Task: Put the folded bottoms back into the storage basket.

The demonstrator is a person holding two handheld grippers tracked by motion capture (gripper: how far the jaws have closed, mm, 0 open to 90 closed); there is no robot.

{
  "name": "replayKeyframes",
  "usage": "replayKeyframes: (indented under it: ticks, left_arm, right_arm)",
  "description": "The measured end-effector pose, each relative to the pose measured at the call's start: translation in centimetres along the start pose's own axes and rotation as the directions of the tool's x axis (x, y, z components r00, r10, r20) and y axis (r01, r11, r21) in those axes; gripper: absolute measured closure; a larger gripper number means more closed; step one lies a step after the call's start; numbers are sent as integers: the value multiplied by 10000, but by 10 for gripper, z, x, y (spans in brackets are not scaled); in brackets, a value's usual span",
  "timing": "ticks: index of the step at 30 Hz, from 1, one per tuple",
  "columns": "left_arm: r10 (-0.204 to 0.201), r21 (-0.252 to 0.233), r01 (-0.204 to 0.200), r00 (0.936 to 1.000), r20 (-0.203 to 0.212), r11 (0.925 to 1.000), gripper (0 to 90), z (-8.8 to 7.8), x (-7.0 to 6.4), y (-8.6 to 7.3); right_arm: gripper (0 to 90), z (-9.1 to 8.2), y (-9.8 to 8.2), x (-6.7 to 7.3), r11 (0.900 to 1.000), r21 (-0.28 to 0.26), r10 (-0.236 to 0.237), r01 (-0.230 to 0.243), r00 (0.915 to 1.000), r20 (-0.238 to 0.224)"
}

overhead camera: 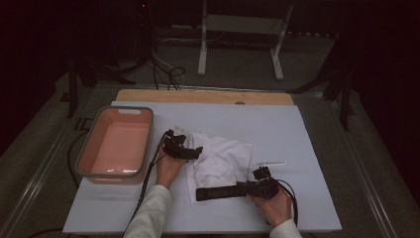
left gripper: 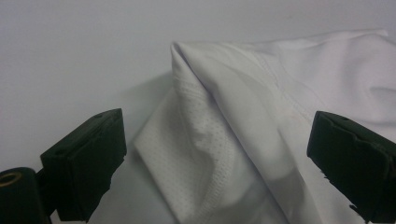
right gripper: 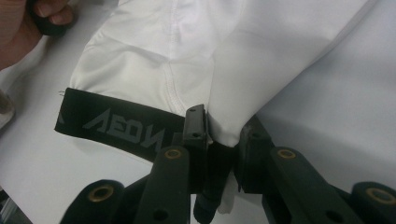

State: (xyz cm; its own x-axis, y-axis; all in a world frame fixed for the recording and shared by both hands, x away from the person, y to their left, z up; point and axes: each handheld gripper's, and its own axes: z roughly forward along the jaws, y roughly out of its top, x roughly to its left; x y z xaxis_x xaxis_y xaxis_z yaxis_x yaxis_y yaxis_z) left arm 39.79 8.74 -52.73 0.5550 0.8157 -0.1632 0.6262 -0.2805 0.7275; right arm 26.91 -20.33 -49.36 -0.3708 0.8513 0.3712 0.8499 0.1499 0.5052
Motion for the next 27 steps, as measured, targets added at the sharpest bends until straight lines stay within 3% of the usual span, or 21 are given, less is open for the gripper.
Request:
replayKeyframes:
  ticks: [6, 9, 11, 16, 19, 22, 27]
  left_arm:
    - [-97, 505, 95, 9999, 38, 9987, 66, 6, -4, 4]
    - [-30, 601, 36, 10000, -94, 9982, 132, 8, -8, 7]
    - [15, 616, -14, 10000, -9, 9981, 204, 9, -11, 9]
    - [-32, 695, -14, 9978, 658, 9976, 553, 9, -14, 11]
    - [-267, 756, 187, 9940, 1059, 9970, 732, 10, -14, 11]
    - [-418, 646, 342, 9920, 1194, 9973, 800, 9, -14, 12]
    - [-470, 511, 403, 9891, 1393, 9979, 816, 4, -13, 14]
  right_arm:
    - [768, 0, 0, 1, 10000, 5, 12, -12, 10000, -15]
    - [768, 1, 0, 1, 10000, 8, -6, 6, 10000, -35]
    - [768, 1, 1, 2, 10000, 19, -15, 15, 10000, -46]
    - [768, 2, 1, 5, 10000, 16, -35, 35, 10000, -83]
    - [768, 2, 1, 6, 10000, 11, -84, 84, 9999, -100]
    - [768, 2, 1, 6, 10000, -12, -77, 76, 9999, -121]
    - [768, 2, 1, 7, 10000, -30, -79, 79, 9999, -124]
